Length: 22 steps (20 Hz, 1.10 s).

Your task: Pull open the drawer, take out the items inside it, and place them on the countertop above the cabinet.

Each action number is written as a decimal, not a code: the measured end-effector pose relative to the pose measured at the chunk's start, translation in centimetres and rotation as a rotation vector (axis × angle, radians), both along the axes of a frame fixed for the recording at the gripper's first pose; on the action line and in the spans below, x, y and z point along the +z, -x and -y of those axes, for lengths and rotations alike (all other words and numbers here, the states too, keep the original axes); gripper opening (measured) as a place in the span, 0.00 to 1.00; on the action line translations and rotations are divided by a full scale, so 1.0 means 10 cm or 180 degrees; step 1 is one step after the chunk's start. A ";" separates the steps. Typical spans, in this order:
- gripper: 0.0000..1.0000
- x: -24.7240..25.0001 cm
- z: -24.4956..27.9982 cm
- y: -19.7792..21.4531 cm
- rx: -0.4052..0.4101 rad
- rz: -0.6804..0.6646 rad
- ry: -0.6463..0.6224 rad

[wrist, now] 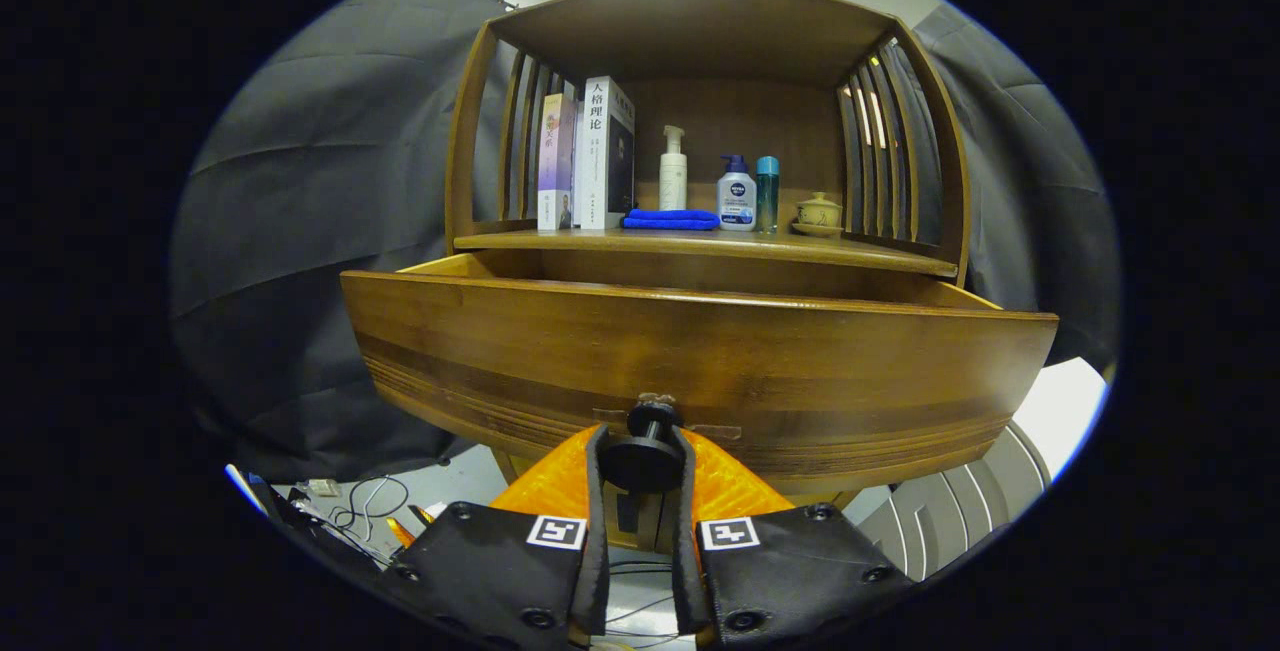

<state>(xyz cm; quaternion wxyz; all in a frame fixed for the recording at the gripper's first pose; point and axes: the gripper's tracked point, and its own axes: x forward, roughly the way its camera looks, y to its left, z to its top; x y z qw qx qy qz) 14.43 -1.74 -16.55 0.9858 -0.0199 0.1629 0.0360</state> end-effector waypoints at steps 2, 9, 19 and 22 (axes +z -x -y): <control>0.28 -0.02 0.00 0.00 0.0043 -0.0018 0.0010; 0.28 0.01 0.01 0.00 0.0222 -0.0032 0.0063; 0.28 -0.04 -0.01 -0.02 0.0339 -0.0221 0.0009; 0.28 -0.07 -0.01 -0.04 0.0407 -0.0273 0.0009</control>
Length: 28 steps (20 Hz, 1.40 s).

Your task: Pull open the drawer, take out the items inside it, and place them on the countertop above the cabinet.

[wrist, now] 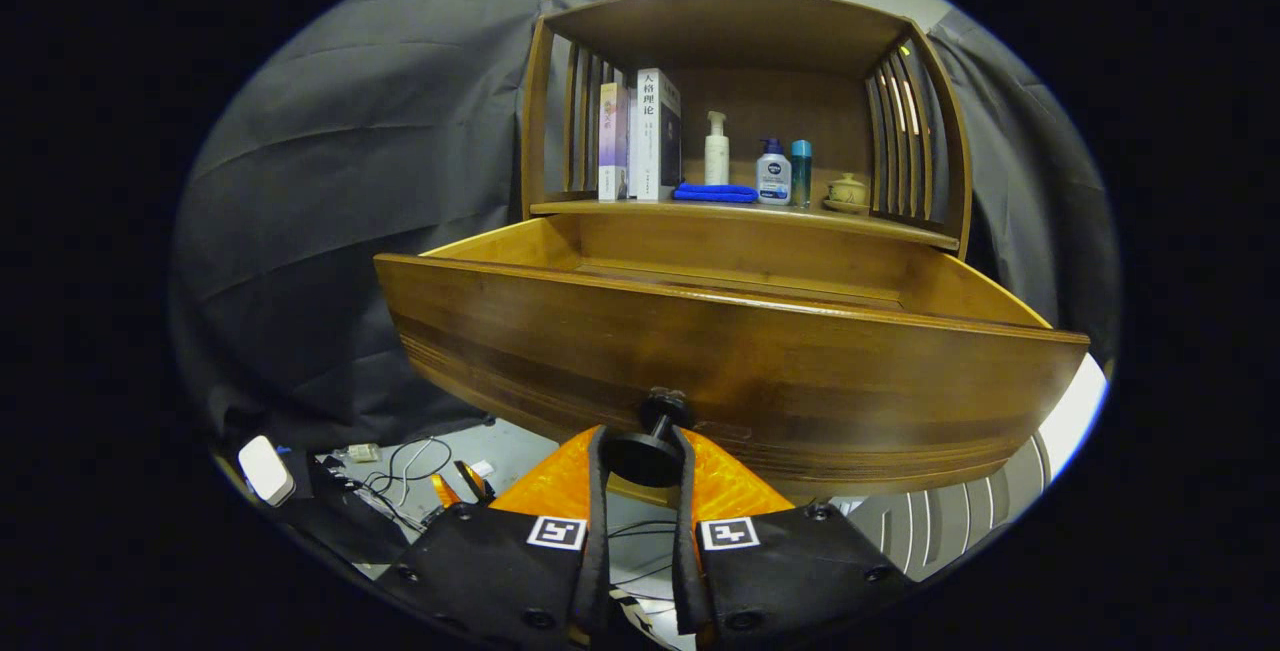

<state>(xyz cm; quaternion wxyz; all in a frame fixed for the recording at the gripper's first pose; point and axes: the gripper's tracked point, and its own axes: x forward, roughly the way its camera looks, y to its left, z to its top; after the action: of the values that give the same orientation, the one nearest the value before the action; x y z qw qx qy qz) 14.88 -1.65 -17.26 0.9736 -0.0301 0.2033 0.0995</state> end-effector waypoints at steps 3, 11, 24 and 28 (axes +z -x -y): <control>0.28 -0.01 -0.01 0.01 0.0033 0.0028 0.0075; 0.41 0.04 -0.03 0.02 0.0004 0.0052 -0.0115; 0.98 1.23 -0.23 -0.05 0.0438 0.0674 -0.0291; 0.98 1.45 -0.22 -0.28 0.0597 0.0556 -0.0298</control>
<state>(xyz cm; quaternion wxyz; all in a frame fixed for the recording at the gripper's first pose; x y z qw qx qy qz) 17.69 0.58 -2.78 0.9743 -0.0121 0.1092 0.1965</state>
